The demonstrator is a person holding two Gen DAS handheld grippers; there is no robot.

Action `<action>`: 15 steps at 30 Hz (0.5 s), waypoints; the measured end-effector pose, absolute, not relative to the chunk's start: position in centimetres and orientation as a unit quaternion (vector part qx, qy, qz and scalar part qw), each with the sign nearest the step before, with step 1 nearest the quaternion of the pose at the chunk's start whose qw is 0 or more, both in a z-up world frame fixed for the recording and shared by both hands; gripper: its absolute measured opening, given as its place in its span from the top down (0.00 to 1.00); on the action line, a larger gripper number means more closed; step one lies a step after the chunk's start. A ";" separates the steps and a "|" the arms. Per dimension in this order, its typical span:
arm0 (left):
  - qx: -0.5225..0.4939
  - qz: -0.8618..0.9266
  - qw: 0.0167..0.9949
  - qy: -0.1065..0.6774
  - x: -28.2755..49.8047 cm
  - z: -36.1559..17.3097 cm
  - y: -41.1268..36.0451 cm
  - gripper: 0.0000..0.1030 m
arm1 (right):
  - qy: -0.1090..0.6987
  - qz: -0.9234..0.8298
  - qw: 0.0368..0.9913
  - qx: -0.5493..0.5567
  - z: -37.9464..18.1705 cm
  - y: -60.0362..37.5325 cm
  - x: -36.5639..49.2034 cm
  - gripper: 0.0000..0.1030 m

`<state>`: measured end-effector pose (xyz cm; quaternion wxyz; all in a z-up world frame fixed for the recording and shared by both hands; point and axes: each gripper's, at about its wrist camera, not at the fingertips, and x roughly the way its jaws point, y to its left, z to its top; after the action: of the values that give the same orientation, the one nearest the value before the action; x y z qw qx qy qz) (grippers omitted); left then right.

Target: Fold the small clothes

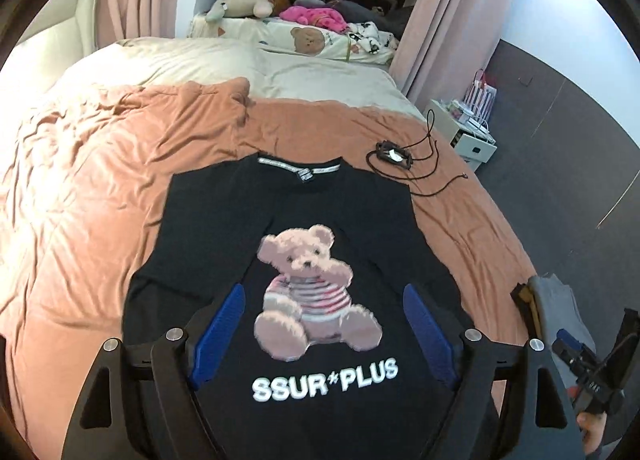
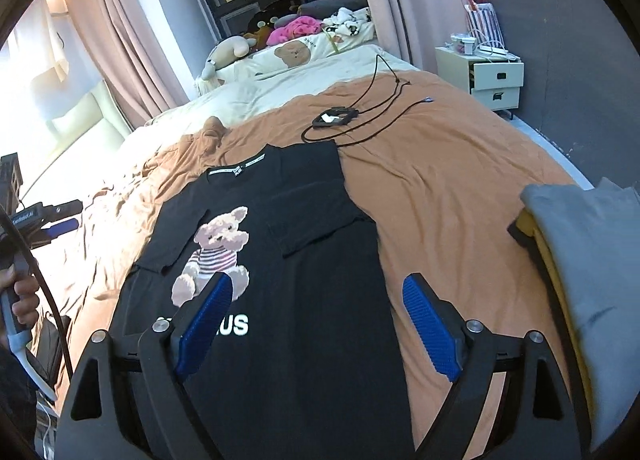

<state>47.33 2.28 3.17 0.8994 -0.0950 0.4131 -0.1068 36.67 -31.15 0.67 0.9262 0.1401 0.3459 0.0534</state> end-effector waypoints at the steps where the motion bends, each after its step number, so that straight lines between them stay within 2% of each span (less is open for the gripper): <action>1: -0.096 -0.101 0.900 0.412 46.4 3.1 2.9 0.19 | 0.346 0.052 0.926 0.138 0.7 -31.2 36.0 0.16; 15: -0.156 -0.048 0.906 0.391 32.7 3.1 10.9 0.19 | 0.331 0.060 0.934 0.122 1.9 -32.1 27.0 0.16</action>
<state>32.75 10.86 3.07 0.9059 -0.1562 0.3908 -0.0480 27.01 -32.12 1.95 0.9337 0.1220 0.3313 0.0603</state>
